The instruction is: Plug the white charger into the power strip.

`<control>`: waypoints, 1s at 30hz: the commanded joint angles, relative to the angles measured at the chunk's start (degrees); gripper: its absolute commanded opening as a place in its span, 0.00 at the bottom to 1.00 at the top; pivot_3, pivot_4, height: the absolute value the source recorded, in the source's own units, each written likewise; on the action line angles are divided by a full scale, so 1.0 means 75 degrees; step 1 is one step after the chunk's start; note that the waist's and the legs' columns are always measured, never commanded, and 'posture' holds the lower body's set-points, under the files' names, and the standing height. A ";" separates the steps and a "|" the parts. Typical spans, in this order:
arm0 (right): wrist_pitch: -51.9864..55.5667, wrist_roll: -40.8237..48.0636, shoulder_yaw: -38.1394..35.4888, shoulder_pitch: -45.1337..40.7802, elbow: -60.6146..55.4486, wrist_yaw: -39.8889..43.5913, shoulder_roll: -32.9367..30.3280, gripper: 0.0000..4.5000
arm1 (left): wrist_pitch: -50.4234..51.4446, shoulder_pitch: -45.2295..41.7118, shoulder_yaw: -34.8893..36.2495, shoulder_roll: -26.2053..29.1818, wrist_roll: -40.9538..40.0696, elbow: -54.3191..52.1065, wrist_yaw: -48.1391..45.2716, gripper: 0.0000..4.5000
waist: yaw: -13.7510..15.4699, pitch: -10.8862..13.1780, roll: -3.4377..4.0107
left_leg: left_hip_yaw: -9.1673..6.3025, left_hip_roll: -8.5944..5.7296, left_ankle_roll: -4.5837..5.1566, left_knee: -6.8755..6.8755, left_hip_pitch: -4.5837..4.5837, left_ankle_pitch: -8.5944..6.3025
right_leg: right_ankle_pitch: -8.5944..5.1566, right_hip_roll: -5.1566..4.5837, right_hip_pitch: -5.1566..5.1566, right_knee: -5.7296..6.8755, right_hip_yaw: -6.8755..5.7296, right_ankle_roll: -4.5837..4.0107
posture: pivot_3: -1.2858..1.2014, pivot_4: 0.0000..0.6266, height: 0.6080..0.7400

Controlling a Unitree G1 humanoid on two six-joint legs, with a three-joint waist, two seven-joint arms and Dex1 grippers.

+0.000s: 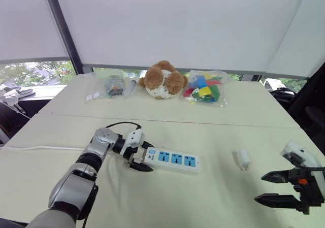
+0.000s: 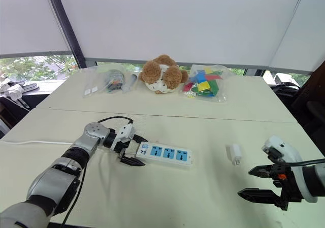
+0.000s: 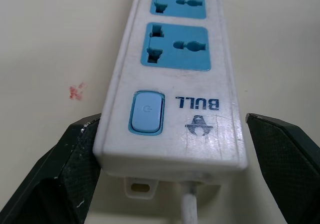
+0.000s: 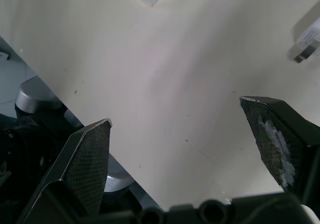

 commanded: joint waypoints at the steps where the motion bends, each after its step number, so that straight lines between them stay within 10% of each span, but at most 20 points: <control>1: 0.0006 0.0106 -0.0385 0.0043 -0.0128 0.0054 -0.0067 1.00 | -0.0155 -0.0196 0.0167 -0.0130 0.0125 0.0159 0.0182 0.80 | 0.0004 0.0000 -0.0001 | -0.0001 0.0000 0.0000 0.0000 -0.0001 0.0000 | 0.0000 0.0000 0.0000 0.0000 0.0000 0.0000 | 0.52 0.24 0.99; 3: -0.0033 0.0109 -0.0428 0.0089 -0.0076 0.0100 -0.0122 1.00 | -0.0176 -0.0206 0.0193 -0.0182 0.0174 0.0193 0.0231 0.67 | 0.0004 0.0000 0.0000 | -0.0001 -0.0001 0.0000 0.0000 -0.0002 0.0000 | 0.0000 0.0000 0.0000 0.0000 0.0000 0.0000 | 0.52 0.24 0.99; 13: -0.0165 -0.0086 0.0492 -0.1207 0.1945 -0.0363 -0.0619 1.00 | 0.0827 0.0876 0.0279 0.0290 0.0216 -0.1771 0.0555 0.68 | -0.0060 -0.0004 0.0003 | -0.0003 0.0000 0.0000 0.0001 0.0012 0.0000 | 0.0001 0.0000 0.0013 0.0003 0.0001 0.0001 | 0.52 0.24 0.99; 20: 0.1158 -0.0483 0.4773 -0.6234 0.4991 -0.0237 -0.1764 1.00 | 0.2274 0.1810 0.0086 0.0233 0.0147 -0.4270 0.1361 0.68 | -0.0147 -0.0010 0.0023 | -0.0002 0.0003 -0.0001 -0.0011 0.0019 0.0000 | 0.0000 -0.0002 0.0002 0.0014 0.0012 -0.0002 | 0.52 0.24 0.99; 30: 0.1767 -0.3058 1.0209 -1.1293 0.8966 0.1459 -0.0417 1.00 | 0.4426 0.2828 -0.0254 -0.0133 0.0093 -0.7239 0.2656 0.68 | 0.0033 -0.0011 0.0031 | 0.0018 -0.0017 0.0003 0.0027 -0.0106 -0.0001 | 0.0002 -0.0003 -0.0114 0.0027 0.0060 0.0000 | 0.52 0.24 0.99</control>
